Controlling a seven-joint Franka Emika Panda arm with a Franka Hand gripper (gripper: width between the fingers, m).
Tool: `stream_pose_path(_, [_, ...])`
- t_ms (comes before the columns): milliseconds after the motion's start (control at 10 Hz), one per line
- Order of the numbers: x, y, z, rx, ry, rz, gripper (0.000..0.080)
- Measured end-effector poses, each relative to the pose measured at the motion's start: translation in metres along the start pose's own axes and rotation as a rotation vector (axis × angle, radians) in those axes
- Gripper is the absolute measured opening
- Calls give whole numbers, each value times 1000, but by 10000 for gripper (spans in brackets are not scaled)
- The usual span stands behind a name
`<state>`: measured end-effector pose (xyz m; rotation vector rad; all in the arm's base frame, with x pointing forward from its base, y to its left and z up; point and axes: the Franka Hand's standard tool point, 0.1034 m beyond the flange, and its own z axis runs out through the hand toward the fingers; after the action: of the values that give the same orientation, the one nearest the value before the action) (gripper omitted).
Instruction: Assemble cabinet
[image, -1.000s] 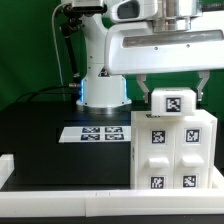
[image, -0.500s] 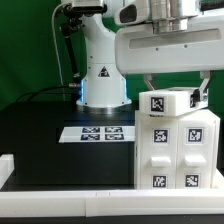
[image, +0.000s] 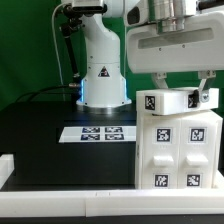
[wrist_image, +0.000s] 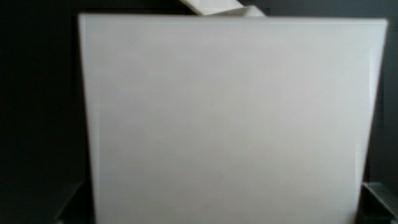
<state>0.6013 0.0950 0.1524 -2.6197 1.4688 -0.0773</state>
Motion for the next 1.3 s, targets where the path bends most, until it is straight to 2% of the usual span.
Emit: stream_pose_path(1300, [1,-1,0,18,-67,947,561])
